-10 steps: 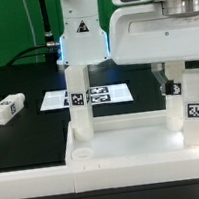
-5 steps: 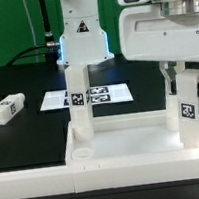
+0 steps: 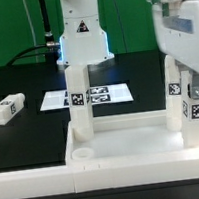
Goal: Assemble desk
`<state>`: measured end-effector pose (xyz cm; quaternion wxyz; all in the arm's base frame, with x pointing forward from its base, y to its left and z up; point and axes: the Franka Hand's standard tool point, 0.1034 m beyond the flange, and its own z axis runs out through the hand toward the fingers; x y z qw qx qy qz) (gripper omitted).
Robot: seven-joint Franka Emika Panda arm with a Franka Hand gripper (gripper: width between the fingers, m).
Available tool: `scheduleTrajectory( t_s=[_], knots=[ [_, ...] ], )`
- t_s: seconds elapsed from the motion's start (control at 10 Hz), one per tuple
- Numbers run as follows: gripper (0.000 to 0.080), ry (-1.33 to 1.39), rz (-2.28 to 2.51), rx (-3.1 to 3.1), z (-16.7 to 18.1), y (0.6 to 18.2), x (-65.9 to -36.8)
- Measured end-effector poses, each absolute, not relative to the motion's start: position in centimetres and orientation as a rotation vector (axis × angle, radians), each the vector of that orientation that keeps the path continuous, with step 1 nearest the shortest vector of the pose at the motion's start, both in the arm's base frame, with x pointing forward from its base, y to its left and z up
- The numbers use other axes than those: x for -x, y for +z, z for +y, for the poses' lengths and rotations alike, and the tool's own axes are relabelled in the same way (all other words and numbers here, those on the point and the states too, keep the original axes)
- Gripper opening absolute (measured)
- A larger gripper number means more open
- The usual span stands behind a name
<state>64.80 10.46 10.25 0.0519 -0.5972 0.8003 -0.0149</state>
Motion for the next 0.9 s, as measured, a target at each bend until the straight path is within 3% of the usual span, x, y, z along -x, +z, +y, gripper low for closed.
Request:
scheduleTrajectory(
  t_s=[0.4,0.5,0.6,0.9],
  knots=[
    [0.0292,-0.031,2.418,1.832,10.7,10.2,-64.7],
    [0.0482,-0.028,2.317,1.969,10.6,10.2,-64.5],
    [0.0612,-0.064,2.109,2.189,10.4,10.4,-64.8],
    [0.0647,-0.111,1.780,2.481,12.0,10.7,-64.6]
  ],
)
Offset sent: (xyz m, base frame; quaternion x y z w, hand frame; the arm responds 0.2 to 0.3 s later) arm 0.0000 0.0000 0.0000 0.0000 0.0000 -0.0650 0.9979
